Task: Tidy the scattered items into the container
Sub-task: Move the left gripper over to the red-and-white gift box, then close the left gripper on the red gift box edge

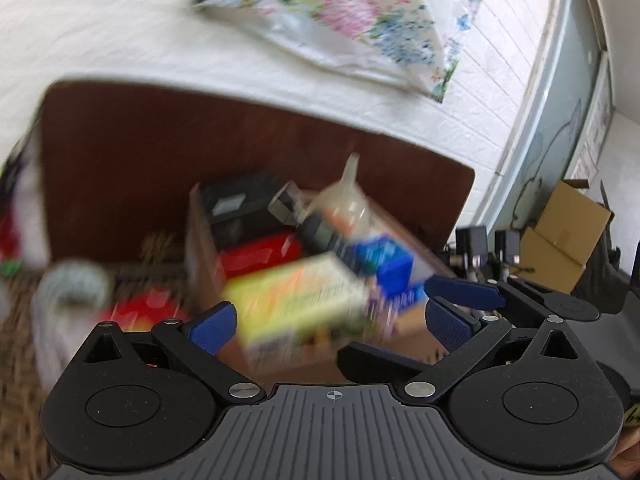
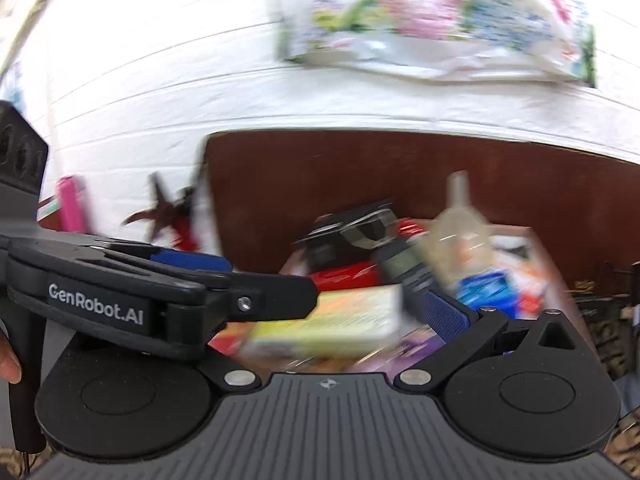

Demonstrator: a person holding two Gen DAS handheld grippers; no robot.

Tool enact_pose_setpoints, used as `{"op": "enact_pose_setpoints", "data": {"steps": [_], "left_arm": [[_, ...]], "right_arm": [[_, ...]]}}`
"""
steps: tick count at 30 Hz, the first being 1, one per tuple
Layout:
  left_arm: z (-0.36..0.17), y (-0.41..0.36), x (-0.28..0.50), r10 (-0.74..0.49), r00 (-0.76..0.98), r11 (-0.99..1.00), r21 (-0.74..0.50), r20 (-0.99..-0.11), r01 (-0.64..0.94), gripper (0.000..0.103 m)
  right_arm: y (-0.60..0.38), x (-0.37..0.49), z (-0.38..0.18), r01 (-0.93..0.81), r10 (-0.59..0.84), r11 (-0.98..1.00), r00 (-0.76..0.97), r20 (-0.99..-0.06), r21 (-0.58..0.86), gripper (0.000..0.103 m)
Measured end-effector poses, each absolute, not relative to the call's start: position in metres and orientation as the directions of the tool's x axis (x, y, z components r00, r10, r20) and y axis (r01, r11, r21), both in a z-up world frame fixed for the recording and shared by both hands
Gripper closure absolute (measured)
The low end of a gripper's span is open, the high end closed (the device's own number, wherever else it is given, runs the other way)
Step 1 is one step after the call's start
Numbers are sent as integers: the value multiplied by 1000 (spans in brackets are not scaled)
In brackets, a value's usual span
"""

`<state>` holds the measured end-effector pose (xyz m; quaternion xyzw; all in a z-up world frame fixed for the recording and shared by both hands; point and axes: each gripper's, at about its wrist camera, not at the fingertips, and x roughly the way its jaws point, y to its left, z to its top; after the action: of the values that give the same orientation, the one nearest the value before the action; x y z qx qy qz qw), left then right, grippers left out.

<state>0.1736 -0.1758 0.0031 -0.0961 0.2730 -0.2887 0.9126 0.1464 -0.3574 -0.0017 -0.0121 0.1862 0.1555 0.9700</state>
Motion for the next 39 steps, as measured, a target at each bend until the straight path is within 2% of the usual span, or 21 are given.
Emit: {"op": "enact_pose_setpoints", "data": {"steps": [5, 15, 19, 29, 35, 39], "left_arm": [[-31, -119, 134, -556, 680, 826, -409, -477, 388, 0], [-58, -28, 103, -476, 742, 866, -401, -472, 300, 0], [-56, -10, 126, -494, 748, 855, -405, -442, 325, 0], [-74, -11, 221, -545, 706, 836, -354, -452, 419, 0], [-89, -23, 279, -571, 674, 820, -346, -468, 455, 5], [-99, -29, 310, -614, 623, 789, -386, -484, 478, 11]], "right_arm": [[-296, 106, -26, -385, 345, 923, 853, -391, -25, 1], [-202, 75, -53, -463, 387, 883, 805, -450, -69, 1], [-182, 85, -66, -440, 349, 895, 796, -496, -77, 1], [-178, 141, -103, -352, 280, 936, 775, -566, -20, 2], [-180, 179, -121, -305, 264, 952, 767, -584, 30, 7], [-181, 197, -127, -282, 254, 958, 775, -579, 42, 10]]}}
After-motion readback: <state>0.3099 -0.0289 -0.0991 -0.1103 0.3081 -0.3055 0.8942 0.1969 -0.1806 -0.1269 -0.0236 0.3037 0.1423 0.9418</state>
